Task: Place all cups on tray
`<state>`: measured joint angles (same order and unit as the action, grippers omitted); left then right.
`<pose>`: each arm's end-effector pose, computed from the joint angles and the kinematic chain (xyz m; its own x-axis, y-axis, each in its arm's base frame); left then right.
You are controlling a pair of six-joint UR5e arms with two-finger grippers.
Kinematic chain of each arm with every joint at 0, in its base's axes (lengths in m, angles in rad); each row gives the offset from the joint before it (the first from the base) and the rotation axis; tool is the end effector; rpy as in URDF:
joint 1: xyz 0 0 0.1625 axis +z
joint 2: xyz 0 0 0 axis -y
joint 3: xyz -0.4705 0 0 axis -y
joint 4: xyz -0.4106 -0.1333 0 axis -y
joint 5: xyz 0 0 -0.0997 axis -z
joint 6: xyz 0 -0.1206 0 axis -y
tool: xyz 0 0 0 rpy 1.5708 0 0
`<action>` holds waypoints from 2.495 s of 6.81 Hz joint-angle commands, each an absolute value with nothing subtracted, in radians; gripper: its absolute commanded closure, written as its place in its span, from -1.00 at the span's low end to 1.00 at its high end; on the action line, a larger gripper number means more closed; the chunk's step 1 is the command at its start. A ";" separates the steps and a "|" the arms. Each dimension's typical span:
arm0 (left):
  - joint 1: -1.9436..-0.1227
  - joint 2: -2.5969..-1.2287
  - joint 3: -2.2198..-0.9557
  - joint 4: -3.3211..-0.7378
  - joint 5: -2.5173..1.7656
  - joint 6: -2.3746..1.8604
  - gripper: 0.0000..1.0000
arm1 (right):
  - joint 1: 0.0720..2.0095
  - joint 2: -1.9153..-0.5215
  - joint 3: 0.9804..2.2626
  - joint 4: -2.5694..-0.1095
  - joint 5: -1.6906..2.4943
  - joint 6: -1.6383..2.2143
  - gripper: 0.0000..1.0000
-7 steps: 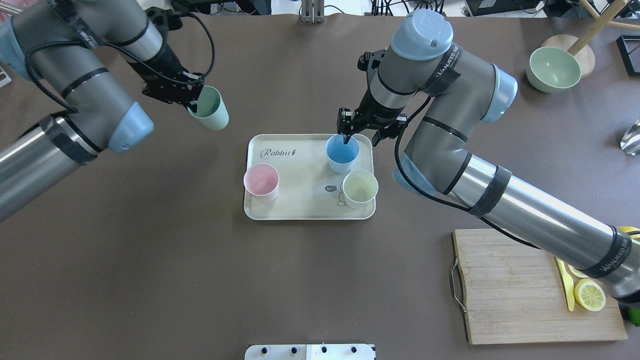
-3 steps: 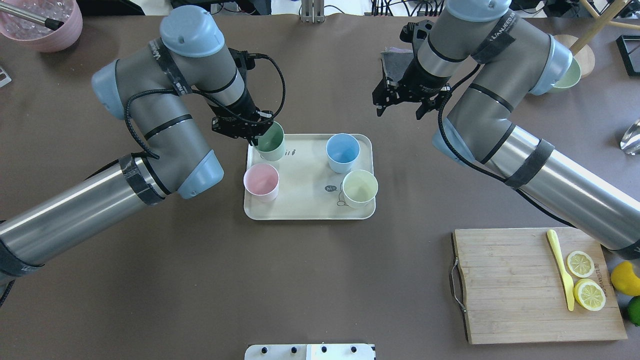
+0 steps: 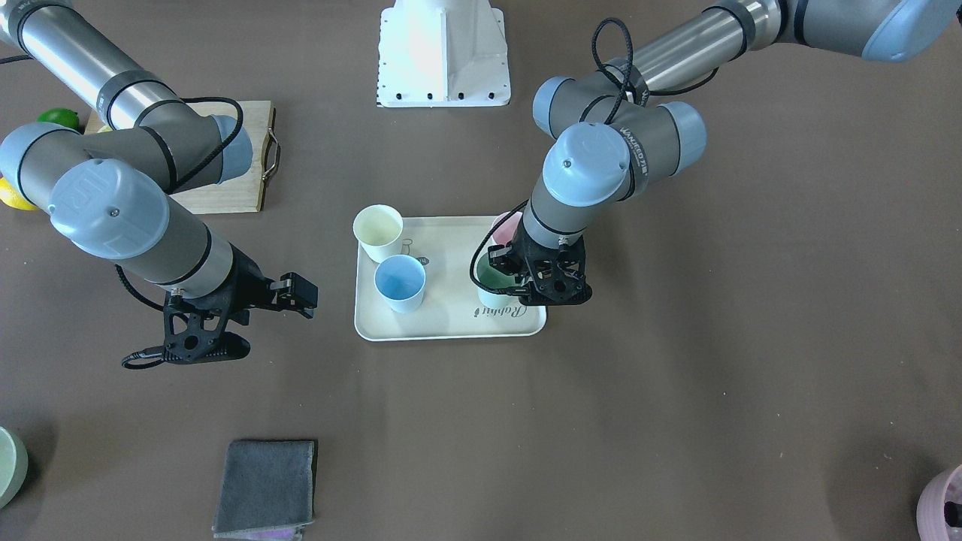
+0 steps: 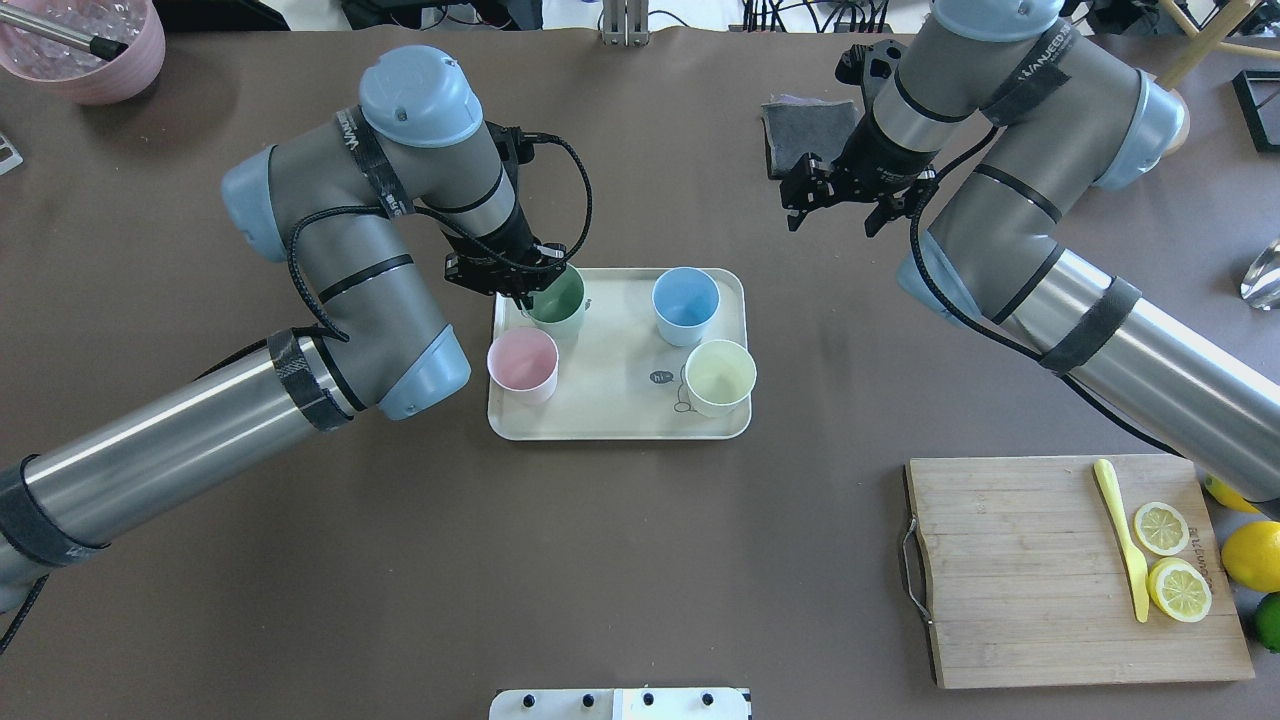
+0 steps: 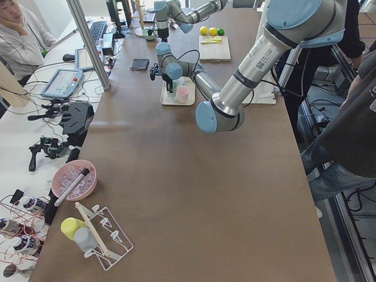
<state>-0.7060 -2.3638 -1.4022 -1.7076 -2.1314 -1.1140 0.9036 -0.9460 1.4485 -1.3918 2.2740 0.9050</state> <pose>0.5722 -0.5788 0.2578 0.6137 -0.0323 -0.7889 -0.0003 0.9991 -0.0412 -0.4333 -0.6394 0.3550 0.5923 -0.0094 0.8056 0.0238 0.9997 -0.0058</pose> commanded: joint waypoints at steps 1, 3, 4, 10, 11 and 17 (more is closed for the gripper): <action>-0.706 -2.373 -1.399 -1.710 -2.131 -1.106 -0.91 | 0.913 -0.960 1.447 -1.393 2.273 0.894 -1.00; -0.756 -2.369 -1.423 -1.701 -2.143 -1.100 -0.94 | 0.954 -0.979 1.448 -1.393 2.293 0.867 -1.00; -0.815 -2.343 -1.463 -1.681 -2.178 -1.059 -0.94 | 0.995 -1.003 1.445 -1.394 2.301 0.811 -1.00; -1.349 -1.959 -1.517 -1.502 -2.249 -0.055 -0.94 | 1.299 -1.149 1.433 -1.620 2.306 0.139 -1.00; -1.409 -1.935 -1.479 -1.502 -2.250 0.051 -0.94 | 1.327 -1.175 1.433 -1.618 2.318 0.094 -1.00; -1.540 -1.717 -1.494 -1.590 -2.395 0.169 -0.95 | 1.420 -1.275 1.433 -1.611 2.341 -0.032 -1.00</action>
<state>-1.5382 -1.7460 -1.4856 -1.5587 -2.3890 0.1736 1.4129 -1.2671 1.4327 -1.6121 2.3372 -0.0269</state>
